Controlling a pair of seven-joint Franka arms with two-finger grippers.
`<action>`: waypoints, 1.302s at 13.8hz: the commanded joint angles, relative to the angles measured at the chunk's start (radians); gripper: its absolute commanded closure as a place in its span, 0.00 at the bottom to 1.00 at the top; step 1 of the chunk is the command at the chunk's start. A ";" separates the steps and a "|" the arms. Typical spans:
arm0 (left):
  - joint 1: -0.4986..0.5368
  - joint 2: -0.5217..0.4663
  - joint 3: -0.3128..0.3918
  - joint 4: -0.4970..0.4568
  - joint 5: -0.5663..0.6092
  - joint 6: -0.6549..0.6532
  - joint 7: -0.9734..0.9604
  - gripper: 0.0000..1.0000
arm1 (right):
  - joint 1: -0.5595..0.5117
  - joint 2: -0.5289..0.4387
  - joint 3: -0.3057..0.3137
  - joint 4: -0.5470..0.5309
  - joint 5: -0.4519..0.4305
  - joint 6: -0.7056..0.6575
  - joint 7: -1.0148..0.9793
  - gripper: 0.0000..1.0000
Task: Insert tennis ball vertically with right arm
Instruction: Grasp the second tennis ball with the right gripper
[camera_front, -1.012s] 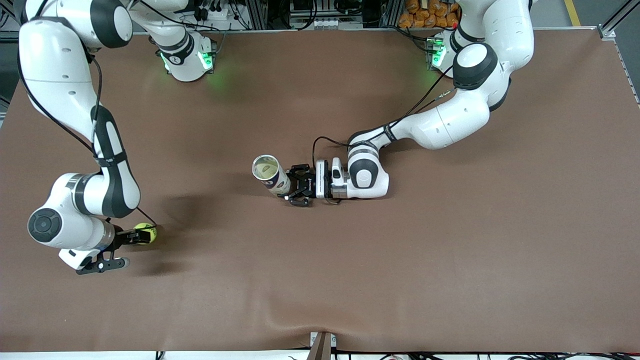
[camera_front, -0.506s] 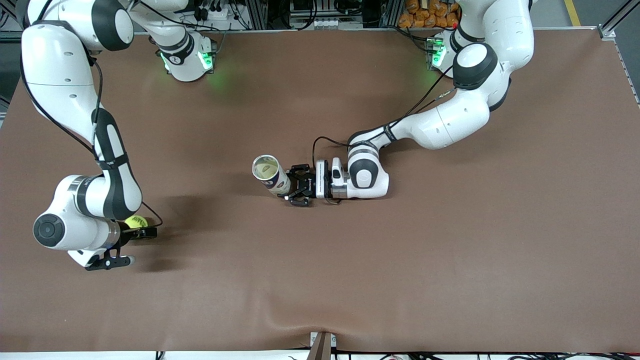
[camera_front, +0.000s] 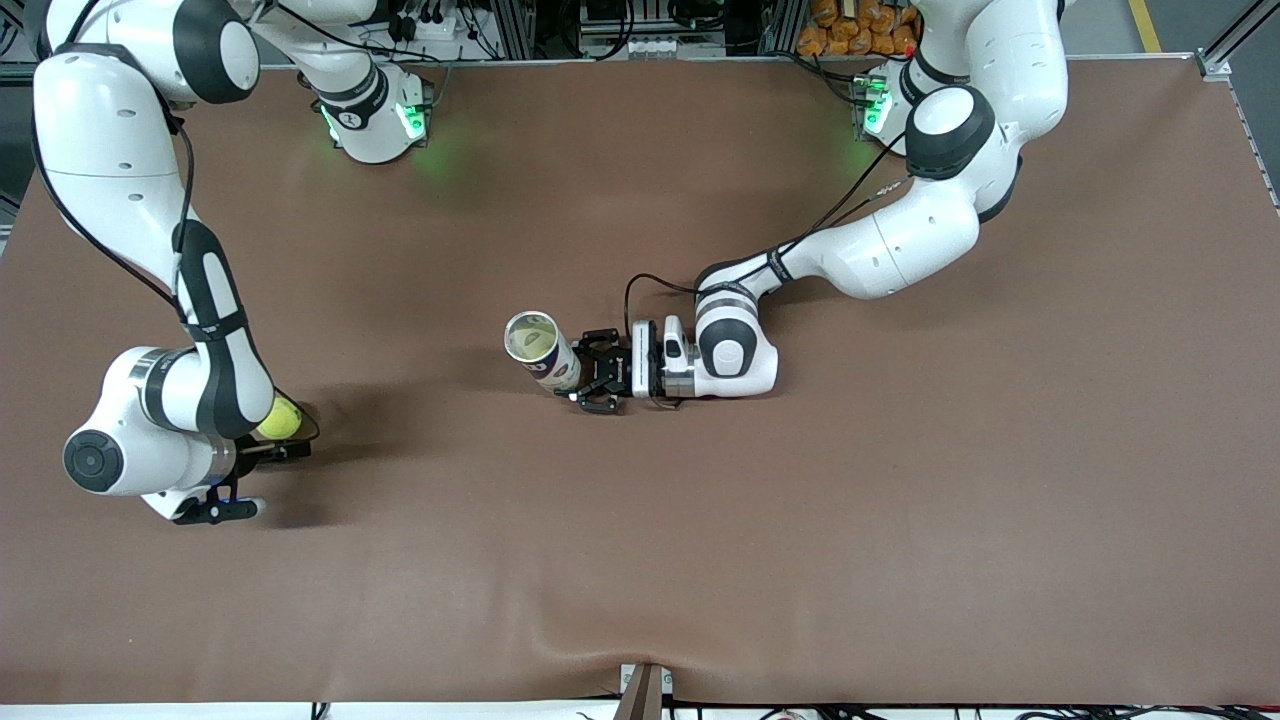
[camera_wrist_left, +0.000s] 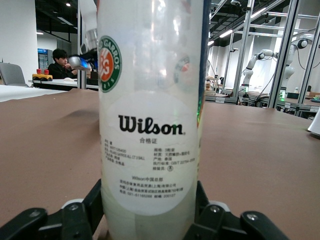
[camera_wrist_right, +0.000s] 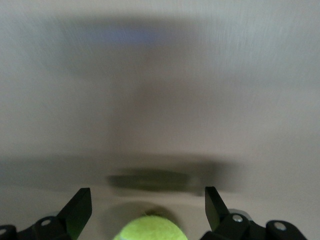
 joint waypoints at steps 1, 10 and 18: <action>-0.018 -0.020 0.021 0.013 -0.045 -0.024 0.028 0.41 | -0.030 0.000 0.015 -0.003 0.011 -0.079 -0.021 0.00; -0.018 -0.028 0.021 0.013 -0.055 -0.024 0.028 0.40 | -0.033 -0.007 0.016 -0.037 0.035 -0.190 -0.013 0.00; -0.020 -0.028 0.021 0.013 -0.055 -0.024 0.028 0.40 | -0.045 -0.010 0.015 -0.020 0.065 -0.228 -0.019 0.55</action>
